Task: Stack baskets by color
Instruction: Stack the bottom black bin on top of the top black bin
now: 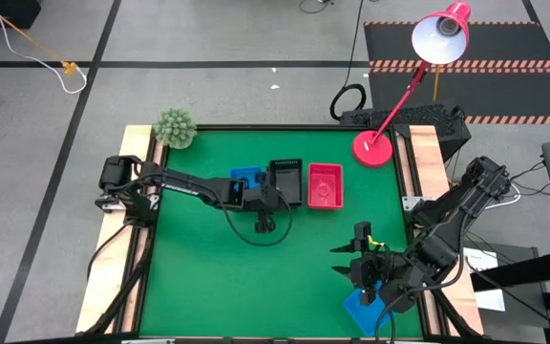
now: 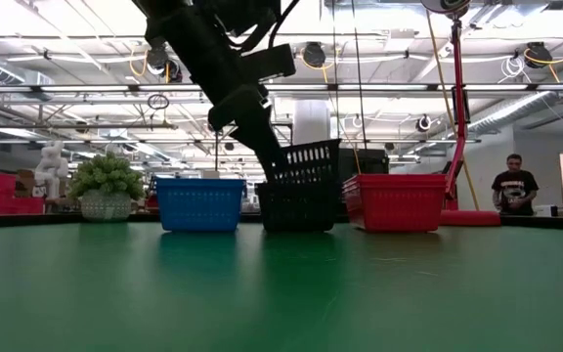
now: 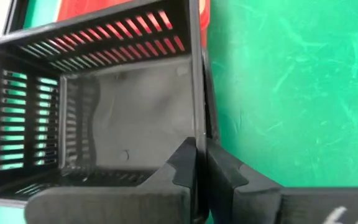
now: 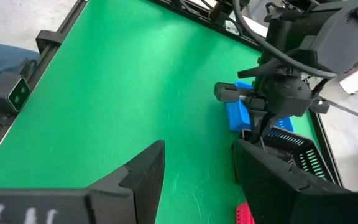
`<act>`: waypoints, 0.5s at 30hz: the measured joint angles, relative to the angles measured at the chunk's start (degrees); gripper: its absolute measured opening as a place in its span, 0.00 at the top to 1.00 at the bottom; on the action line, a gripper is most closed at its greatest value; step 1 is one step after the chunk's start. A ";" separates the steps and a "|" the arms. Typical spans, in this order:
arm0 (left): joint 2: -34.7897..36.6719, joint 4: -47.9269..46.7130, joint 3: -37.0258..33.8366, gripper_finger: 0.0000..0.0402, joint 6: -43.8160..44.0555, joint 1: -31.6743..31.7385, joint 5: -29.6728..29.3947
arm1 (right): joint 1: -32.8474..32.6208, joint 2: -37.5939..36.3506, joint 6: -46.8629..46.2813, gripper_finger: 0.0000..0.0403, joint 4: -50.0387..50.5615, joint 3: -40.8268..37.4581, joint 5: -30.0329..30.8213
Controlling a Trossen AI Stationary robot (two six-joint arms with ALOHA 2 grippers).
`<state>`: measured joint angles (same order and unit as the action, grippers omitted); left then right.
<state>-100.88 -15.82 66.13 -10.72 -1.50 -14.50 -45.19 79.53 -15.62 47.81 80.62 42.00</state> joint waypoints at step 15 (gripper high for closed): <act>1.00 -2.08 -0.02 0.97 0.30 -0.56 -0.97 | 0.00 0.00 0.04 0.54 0.01 0.00 0.00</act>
<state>-99.88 -17.90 66.11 -10.43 -2.06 -15.47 -45.19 79.53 -15.58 47.82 80.62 42.00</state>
